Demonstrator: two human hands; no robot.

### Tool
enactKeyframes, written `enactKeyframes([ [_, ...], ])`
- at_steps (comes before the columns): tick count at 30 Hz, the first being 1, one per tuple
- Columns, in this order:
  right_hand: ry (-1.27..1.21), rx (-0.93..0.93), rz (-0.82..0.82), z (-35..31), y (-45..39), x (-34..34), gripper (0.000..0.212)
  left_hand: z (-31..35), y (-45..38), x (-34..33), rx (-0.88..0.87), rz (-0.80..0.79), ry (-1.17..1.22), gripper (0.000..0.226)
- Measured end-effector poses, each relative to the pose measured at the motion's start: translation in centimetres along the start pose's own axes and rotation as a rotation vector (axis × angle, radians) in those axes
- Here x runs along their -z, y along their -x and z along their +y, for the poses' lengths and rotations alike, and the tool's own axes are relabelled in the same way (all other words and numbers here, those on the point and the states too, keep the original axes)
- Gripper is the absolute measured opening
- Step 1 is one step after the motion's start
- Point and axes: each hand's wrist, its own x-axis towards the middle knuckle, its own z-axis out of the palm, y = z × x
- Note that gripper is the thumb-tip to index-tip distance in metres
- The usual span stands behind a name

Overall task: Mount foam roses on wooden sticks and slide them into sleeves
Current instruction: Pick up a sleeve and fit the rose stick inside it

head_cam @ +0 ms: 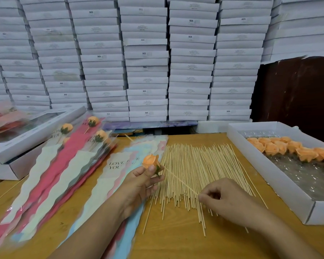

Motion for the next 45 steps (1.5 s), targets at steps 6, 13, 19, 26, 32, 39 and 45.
enactKeyframes([
  [6,0.024,-0.025,-0.178,0.4,1.0,1.3,0.028,0.5,0.2,-0.1,-0.042,0.047,0.054,0.031],
  [13,0.074,-0.136,-0.309,2.1,2.5,4.8,0.024,0.6,-0.1,0.1,-0.091,0.143,0.127,0.028],
  [19,0.192,-0.230,-0.239,2.5,2.5,6.4,0.021,0.4,-0.4,0.2,-0.106,0.138,0.154,0.033],
  [26,0.446,-0.195,0.019,1.1,-0.2,4.0,0.016,0.2,-0.5,0.4,-0.114,0.131,0.182,0.036],
  [32,0.357,-0.050,0.097,-1.5,-2.8,0.9,0.026,0.0,-0.4,0.5,-0.089,0.111,0.095,0.029],
  [39,0.213,0.070,0.154,-2.1,-3.1,-0.7,0.029,0.0,-0.3,0.2,-0.075,0.078,0.141,0.028],
  [45,0.216,0.003,0.248,-0.4,-2.4,0.5,0.026,0.1,-0.5,0.4,-0.081,0.098,0.230,0.024],
])
